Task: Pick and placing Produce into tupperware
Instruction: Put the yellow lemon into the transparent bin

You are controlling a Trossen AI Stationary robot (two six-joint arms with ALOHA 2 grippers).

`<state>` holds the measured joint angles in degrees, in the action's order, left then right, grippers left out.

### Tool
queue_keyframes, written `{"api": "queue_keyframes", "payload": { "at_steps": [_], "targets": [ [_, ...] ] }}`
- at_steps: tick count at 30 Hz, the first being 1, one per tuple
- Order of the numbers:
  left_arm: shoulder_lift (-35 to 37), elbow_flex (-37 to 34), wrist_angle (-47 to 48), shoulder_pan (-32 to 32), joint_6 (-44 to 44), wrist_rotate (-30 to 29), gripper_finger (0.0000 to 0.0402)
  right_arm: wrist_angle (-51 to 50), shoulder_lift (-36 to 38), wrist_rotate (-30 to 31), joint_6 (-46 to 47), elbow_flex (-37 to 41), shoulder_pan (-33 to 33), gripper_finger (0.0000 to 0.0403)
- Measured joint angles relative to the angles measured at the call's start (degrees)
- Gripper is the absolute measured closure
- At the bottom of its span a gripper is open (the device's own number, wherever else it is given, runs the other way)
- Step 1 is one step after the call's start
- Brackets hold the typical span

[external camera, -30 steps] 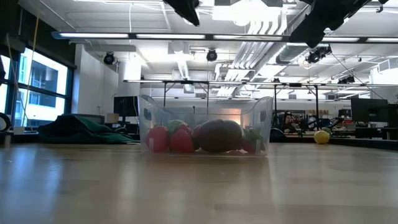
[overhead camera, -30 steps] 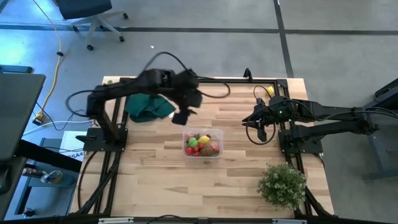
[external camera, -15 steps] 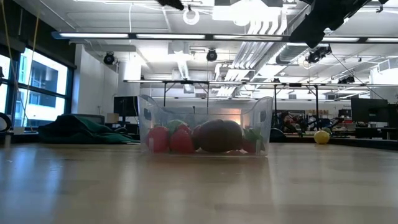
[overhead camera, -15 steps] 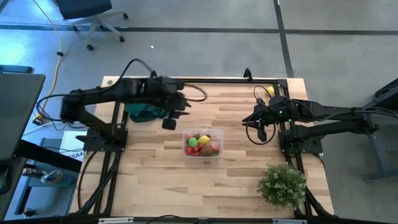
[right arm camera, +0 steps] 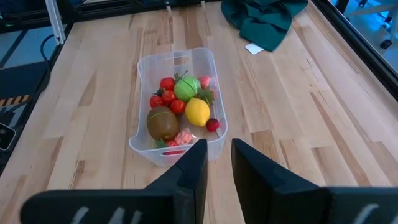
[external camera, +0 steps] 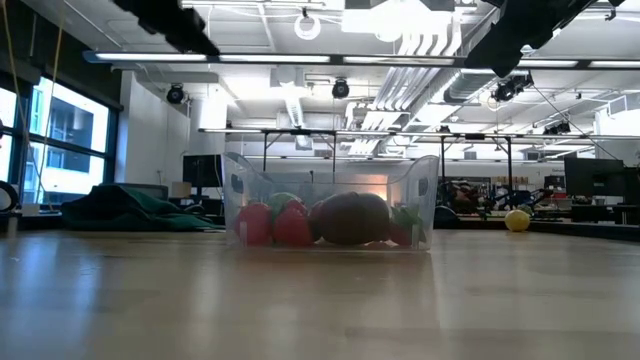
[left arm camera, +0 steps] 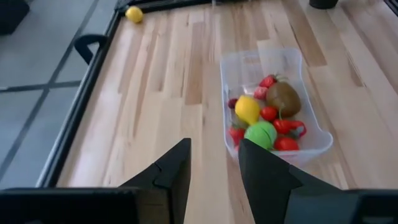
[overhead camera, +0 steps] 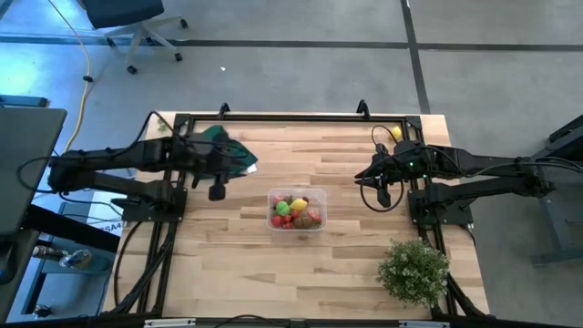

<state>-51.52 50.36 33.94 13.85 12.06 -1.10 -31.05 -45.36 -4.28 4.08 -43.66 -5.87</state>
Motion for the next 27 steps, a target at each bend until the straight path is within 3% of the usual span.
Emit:
{"api": "queue_keyframes", "payload": {
  "at_steps": [5,12,27],
  "targets": [
    [3.1,-2.8,0.7,0.0,0.7,1.6,0.0279,0.0,0.0,0.0,0.0,0.0,0.0,0.034],
    [3.2,-3.0,1.5,0.0,8.4,3.8,0.0279,0.0,0.0,0.0,0.0,0.0,0.0,0.034],
    [2.9,-3.0,2.2,0.0,5.7,3.0,0.0279,0.0,0.0,0.0,0.0,0.0,0.0,0.034]
  ]
}}
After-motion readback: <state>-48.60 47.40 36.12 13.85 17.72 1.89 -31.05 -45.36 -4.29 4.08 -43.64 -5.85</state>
